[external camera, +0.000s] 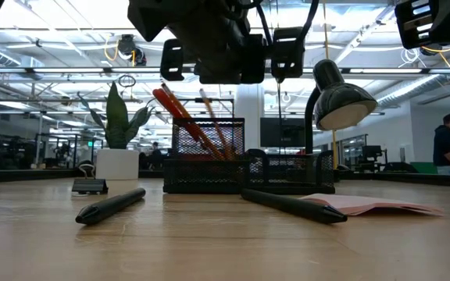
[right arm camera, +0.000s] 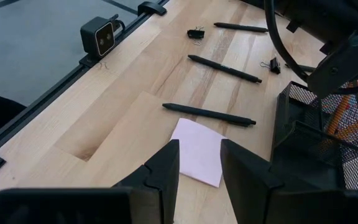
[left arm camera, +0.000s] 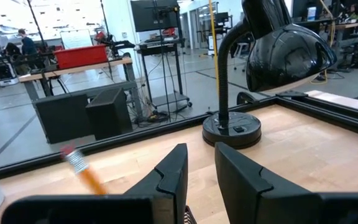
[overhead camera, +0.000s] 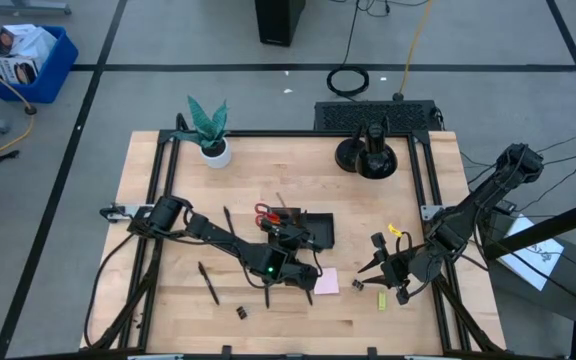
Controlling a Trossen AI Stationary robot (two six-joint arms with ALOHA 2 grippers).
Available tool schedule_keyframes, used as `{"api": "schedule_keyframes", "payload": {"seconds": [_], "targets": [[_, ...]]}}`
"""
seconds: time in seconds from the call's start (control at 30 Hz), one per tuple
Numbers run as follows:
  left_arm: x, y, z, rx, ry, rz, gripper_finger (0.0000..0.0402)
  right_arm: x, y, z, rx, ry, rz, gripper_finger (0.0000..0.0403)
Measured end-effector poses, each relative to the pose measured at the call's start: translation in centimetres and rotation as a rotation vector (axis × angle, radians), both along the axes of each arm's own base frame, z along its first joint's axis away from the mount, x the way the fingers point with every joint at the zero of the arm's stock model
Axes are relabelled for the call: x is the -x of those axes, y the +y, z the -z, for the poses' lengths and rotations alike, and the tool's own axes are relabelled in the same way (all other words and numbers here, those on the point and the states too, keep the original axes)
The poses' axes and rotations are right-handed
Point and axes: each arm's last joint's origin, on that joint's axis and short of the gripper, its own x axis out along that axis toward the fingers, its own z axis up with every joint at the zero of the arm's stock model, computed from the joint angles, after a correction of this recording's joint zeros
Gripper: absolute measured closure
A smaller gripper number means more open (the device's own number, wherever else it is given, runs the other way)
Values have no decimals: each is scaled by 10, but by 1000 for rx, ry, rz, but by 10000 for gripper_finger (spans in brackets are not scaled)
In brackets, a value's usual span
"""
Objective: Pick and place office supplies into organizer
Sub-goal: Put the top left black pen into the desk organizer
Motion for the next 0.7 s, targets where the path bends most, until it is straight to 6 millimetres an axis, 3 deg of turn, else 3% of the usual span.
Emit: {"api": "schedule_keyframes", "payload": {"seconds": [0.3, 0.7], "targets": [[-4, -5, -10, -6, 13, 12, 314, 0, 0, 0, 0, 0, 0, 291], [-15, -48, -80, -101, 103, 39, 313, 0, 0, 0, 0, 0, 0, 291]]}}
